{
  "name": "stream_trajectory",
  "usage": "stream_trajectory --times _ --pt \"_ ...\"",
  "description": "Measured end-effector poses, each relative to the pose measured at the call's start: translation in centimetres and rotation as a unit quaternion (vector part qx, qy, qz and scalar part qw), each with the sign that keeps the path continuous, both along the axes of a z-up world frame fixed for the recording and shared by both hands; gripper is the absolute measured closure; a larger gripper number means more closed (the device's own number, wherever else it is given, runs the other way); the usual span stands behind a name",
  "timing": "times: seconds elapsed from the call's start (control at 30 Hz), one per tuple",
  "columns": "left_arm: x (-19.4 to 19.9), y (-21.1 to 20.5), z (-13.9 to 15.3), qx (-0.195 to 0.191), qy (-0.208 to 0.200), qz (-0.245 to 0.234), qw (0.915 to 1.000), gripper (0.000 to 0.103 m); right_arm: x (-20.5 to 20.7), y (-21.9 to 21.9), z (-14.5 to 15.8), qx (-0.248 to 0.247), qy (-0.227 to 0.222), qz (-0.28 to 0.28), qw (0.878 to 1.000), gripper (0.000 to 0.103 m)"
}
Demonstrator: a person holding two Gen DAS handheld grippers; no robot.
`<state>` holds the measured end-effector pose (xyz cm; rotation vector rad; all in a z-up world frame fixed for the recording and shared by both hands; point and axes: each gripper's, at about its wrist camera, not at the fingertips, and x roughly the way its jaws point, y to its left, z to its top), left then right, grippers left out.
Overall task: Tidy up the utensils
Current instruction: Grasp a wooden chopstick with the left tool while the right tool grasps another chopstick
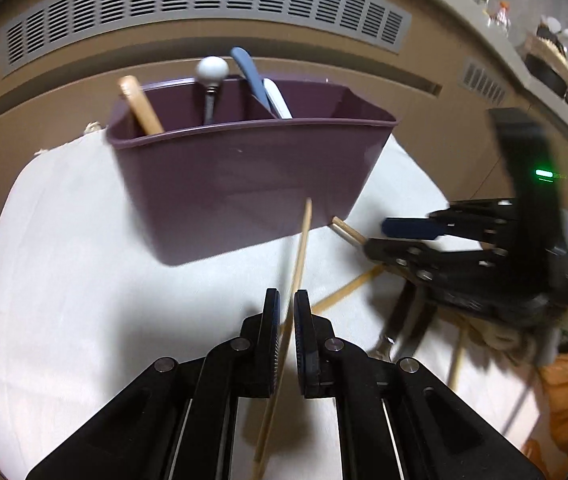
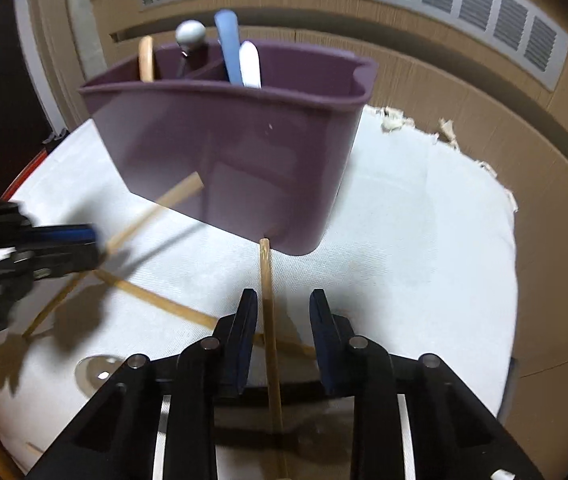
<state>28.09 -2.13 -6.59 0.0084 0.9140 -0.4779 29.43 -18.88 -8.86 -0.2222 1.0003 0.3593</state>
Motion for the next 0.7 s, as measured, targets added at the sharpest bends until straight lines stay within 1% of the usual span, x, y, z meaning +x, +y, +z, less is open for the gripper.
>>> stream_trajectory --times 0.13,0.23,0.3,0.4,0.43,0.47,0.53,0.57,0.6,0.63,0.7 --pt "-0.5 0.9 0.0 -0.007 0.003 -0.006 1.0000 0.096 0.5 0.1 -0.7 0.003 0.018 -0.005 1.000 0.077" --pt "-0.8 0.0 -0.3 0.006 0.009 -0.017 0.9998 0.096 0.7 0.2 -0.9 -0.004 0.016 -0.006 1.000 0.077" --pt "-0.6 -0.7 -0.7 0.014 0.014 -0.024 0.9995 0.094 0.6 0.4 -0.9 -0.005 0.017 -0.003 1.000 0.077" --pt "0.0 -1.5 -1.1 0.022 0.021 -0.024 0.9992 0.093 0.2 0.7 -1.0 -0.014 0.011 -0.001 1.000 0.082" --pt "0.1 -1.4 -1.2 0.024 0.023 -0.022 0.9992 0.093 0.1 0.8 -0.9 -0.015 0.010 0.000 1.000 0.088" --pt "0.2 -1.5 -1.3 0.024 0.026 -0.023 0.9991 0.090 -0.1 0.8 -0.9 -0.017 0.008 0.002 1.000 0.093" --pt "0.5 -1.6 -1.3 0.024 0.029 -0.023 0.9990 0.081 -0.6 1.0 -0.9 -0.020 0.003 0.005 1.000 0.096" --pt "0.6 -1.8 -1.2 0.025 0.031 -0.027 0.9988 0.074 -0.9 0.9 -0.7 -0.020 0.000 0.007 1.000 0.096" --pt "0.7 -1.9 -1.2 0.026 0.031 -0.030 0.9987 0.070 -1.2 0.7 -0.7 -0.017 -0.002 0.007 1.000 0.096" --pt "0.7 -2.1 -1.0 0.028 0.030 -0.033 0.9986 0.068 -1.5 0.5 -0.4 -0.011 -0.005 0.006 1.000 0.096" --pt "0.8 -2.5 -0.8 0.031 0.030 -0.046 0.9980 0.059 -2.1 -0.1 0.3 0.004 -0.015 0.005 1.000 0.096"
